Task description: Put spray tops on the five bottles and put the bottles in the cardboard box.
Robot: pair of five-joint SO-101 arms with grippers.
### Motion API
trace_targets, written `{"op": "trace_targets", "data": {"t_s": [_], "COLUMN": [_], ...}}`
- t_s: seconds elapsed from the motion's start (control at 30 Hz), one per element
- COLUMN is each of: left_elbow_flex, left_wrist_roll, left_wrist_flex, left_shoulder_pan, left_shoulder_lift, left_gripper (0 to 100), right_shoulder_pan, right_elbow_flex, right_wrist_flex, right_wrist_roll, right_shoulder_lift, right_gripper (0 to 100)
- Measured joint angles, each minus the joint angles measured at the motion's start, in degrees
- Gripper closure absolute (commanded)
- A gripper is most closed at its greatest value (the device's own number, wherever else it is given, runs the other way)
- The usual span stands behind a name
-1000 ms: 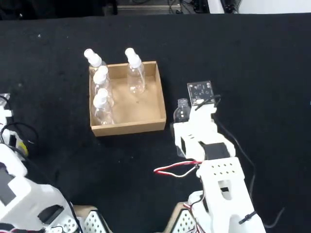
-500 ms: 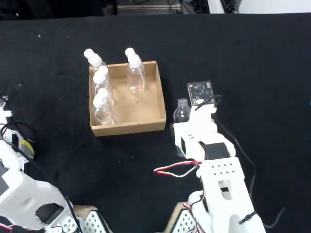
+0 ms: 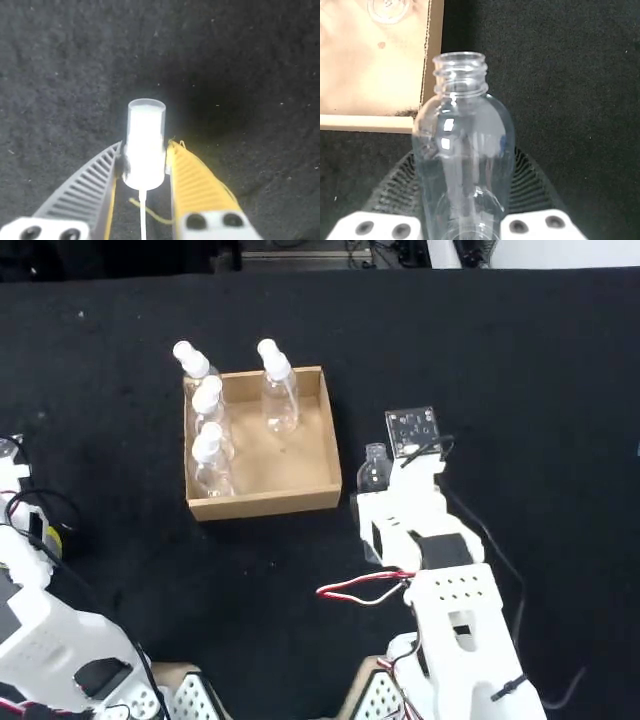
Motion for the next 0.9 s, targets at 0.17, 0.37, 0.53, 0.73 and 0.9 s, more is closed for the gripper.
{"op": "trace_targets", "data": {"t_s": [0.17,0.37,0.53,0.73,0.9], "left_elbow_flex": [-0.18,-9.85,-19.69,-36.75,-51.69], "left_wrist_roll": [0.0,0.26,5.45,13.8,22.24], "left_wrist_flex": [0.79,13.36,19.78,26.29,28.66], "left_shoulder_pan": [0.09,0.09,1.05,6.86,15.3], "left_shoulder_lift": [0.0,-4.31,-15.74,-28.22,-31.74], "left_gripper": [97,97,97,97,97], "right_shoulder_pan": [0.0,0.0,0.0,0.0,0.0], "right_elbow_flex": [0.0,0.26,2.9,4.84,4.92], "right_wrist_flex": [0.0,0.0,2.11,2.46,2.46], "right_wrist_roll": [0.0,0.0,0.09,0.0,0.0], "right_shoulder_lift": [0.0,-3.16,-14.77,-32.79,-45.1], "right_gripper": [98.8,98.8,98.8,98.8,98.8]}}
